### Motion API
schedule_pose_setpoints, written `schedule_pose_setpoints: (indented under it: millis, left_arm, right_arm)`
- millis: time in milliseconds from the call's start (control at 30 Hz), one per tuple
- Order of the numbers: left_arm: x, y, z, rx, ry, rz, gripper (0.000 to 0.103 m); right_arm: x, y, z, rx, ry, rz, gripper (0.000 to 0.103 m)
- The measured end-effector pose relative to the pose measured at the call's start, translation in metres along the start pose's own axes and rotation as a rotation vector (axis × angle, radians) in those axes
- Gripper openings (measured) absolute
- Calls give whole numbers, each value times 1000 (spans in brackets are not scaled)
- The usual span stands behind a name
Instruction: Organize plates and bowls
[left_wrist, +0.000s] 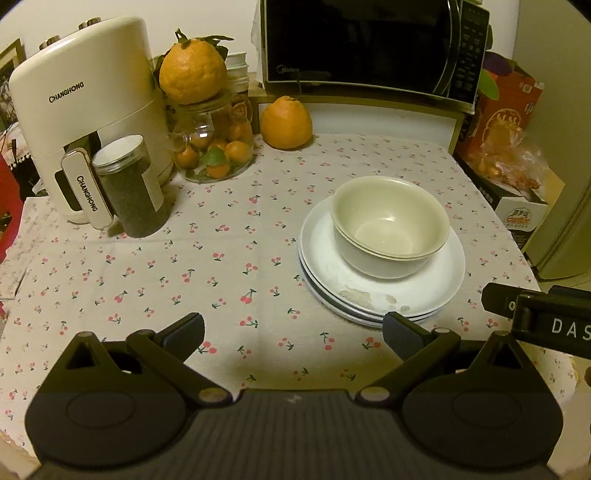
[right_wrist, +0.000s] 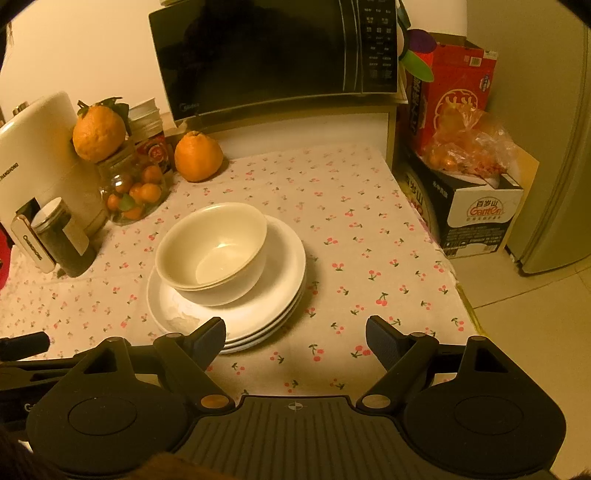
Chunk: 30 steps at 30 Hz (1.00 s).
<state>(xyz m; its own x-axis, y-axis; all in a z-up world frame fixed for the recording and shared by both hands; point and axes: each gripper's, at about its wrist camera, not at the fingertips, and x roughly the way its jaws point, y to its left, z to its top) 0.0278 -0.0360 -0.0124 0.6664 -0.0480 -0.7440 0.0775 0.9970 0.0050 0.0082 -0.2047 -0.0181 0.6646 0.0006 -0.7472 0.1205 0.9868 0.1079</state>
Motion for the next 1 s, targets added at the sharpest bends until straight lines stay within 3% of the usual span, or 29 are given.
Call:
schedule_pose_setpoints:
  millis: [1000]
  left_arm:
    - [-1, 1, 0, -3, 17, 5, 103]
  right_arm:
    - [6, 2, -3, -14, 18, -10, 86]
